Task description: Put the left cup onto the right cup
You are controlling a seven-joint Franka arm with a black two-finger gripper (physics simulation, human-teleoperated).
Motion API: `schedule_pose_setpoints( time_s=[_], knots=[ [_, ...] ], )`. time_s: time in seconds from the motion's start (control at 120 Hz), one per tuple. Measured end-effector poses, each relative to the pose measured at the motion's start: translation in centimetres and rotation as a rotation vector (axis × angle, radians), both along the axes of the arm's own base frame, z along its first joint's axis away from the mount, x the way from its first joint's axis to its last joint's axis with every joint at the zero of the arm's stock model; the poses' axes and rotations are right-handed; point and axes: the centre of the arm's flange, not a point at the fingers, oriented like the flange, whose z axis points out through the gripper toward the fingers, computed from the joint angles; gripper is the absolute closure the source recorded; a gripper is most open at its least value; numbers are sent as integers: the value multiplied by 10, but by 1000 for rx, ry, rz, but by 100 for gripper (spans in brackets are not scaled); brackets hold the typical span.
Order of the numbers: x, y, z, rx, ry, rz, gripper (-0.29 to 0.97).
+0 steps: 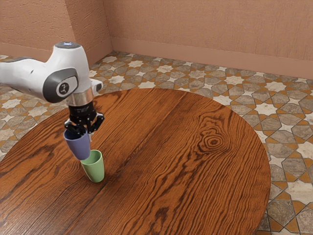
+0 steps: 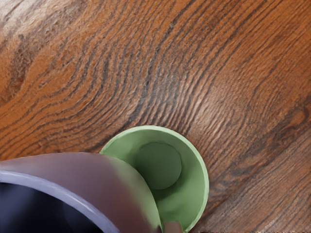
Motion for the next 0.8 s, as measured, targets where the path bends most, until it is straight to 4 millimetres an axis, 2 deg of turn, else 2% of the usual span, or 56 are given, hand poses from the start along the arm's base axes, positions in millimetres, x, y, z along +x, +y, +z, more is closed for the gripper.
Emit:
schedule_pose_setpoints(
  time_s=[0.458,0.8],
  knots=[
    [3,-18,-2,-4,7,-13,78],
    [7,-18,-6,-3,4,-4,78]
  ],
)
